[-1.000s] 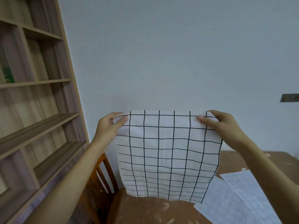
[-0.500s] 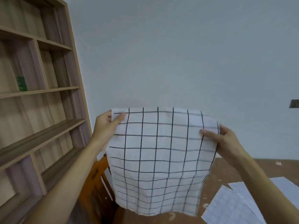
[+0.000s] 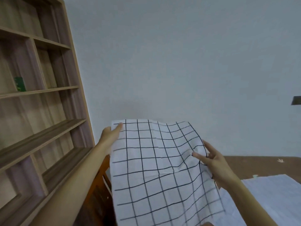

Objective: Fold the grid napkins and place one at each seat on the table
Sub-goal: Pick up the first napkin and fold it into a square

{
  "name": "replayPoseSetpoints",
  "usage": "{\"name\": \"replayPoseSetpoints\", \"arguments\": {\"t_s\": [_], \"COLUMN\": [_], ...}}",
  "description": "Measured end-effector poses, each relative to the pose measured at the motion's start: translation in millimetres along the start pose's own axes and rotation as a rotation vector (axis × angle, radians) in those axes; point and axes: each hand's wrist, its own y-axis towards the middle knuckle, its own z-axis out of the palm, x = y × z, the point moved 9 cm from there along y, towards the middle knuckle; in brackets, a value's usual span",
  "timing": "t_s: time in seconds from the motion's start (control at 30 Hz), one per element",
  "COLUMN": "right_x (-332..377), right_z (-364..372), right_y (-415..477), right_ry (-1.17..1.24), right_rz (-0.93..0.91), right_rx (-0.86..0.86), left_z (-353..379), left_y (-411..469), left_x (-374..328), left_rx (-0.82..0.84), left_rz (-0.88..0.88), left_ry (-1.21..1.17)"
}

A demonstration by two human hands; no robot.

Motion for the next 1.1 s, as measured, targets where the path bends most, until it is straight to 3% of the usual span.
{"name": "replayPoseSetpoints", "arguments": {"t_s": [0.1, 0.27, 0.4, 0.5, 0.6, 0.77, 0.93, 1.1], "right_x": [10.4, 5.9, 2.9, 6.1, 6.6, 5.9, 16.0, 11.1], "right_z": [-11.7, -37.1, -51.5, -71.5, -91.2, -106.6, -117.5, -125.2], "right_y": [2.2, 4.8, 11.6, 14.1, 16.0, 20.0, 18.1, 21.0], "right_ry": [0.068, 0.157, 0.211, 0.103, 0.061, 0.003, -0.357, -0.536], "right_rz": [-0.035, -0.054, -0.085, -0.154, -0.150, -0.084, -0.074, -0.022], "right_rx": [-0.091, -0.227, -0.274, -0.340, -0.372, -0.277, -0.137, -0.092], "left_z": [29.4, 75.2, 105.9, 123.2, 129.7, 127.7, 112.7, 99.8], "left_y": [-15.0, -72.4, -81.4, -87.2, -81.6, -66.5, -47.9, -36.1], "left_x": [49.0, 115.7, 136.0, 130.9, 126.8, 89.0, 57.5, 38.7], "left_rx": [0.290, 0.586, 0.653, 0.748, 0.728, 0.540, 0.359, 0.291], "left_rz": [-0.308, -0.486, -0.429, -0.417, -0.261, 0.049, 0.230, 0.370], "left_ry": [-0.003, 0.032, -0.196, -0.363, -0.261, -0.061, 0.073, 0.182]}}
